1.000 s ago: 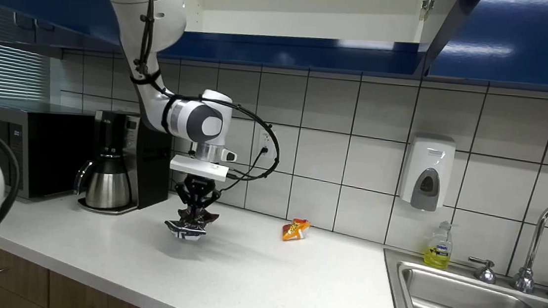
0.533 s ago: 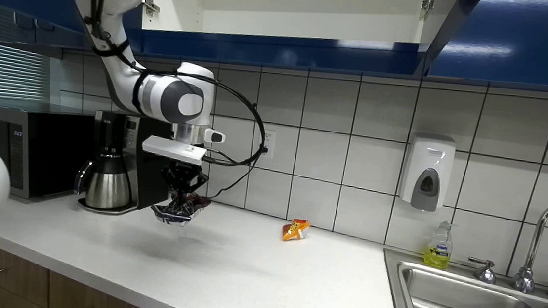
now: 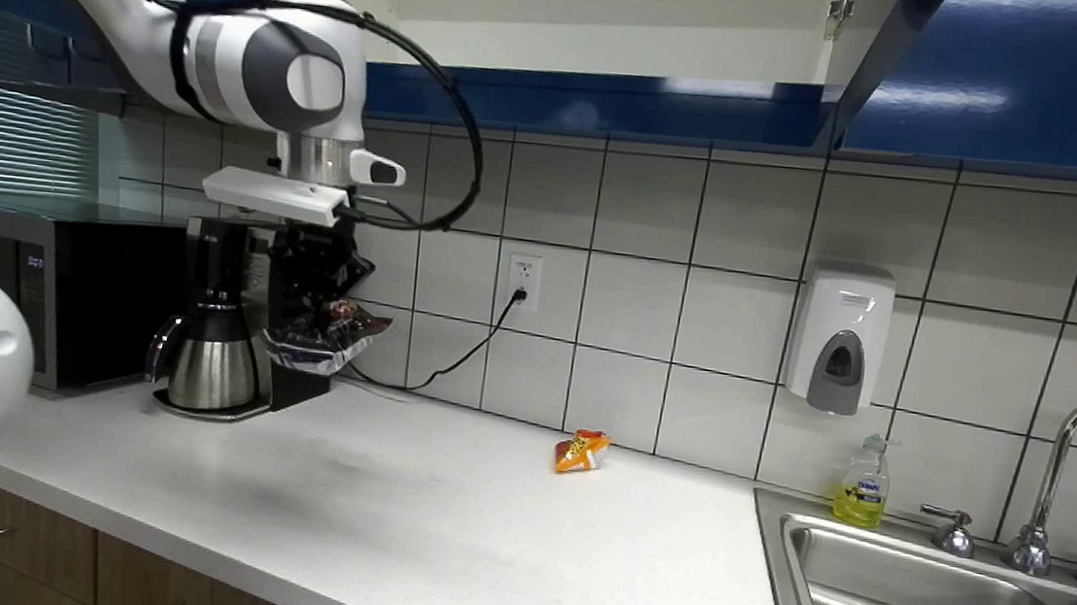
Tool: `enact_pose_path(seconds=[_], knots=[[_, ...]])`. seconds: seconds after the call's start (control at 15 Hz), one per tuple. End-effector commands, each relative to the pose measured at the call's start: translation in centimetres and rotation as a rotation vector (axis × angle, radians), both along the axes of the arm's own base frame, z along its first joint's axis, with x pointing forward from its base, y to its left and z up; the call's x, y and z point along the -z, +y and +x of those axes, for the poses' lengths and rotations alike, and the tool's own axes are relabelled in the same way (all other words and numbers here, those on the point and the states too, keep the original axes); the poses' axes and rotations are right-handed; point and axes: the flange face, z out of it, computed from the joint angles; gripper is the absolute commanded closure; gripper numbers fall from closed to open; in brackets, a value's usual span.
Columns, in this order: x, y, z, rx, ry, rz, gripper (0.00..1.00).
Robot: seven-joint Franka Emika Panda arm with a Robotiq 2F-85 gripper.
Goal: Put the black packet in the upper cabinet.
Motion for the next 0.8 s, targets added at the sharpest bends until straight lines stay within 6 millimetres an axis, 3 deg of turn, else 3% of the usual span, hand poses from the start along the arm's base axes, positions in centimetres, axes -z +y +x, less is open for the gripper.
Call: enact_pose_path(seconds=[0.0,0.4,0.73], knots=[[-7.2,1.9,-3.7,0.04,-0.065,-0.012,1.0],[-19.8,5.6,-6.8,0.066,-0.235,0.028,1.0],[-28.7,7.7,-7.6,0.107,-0.397,0.069,1.0]])
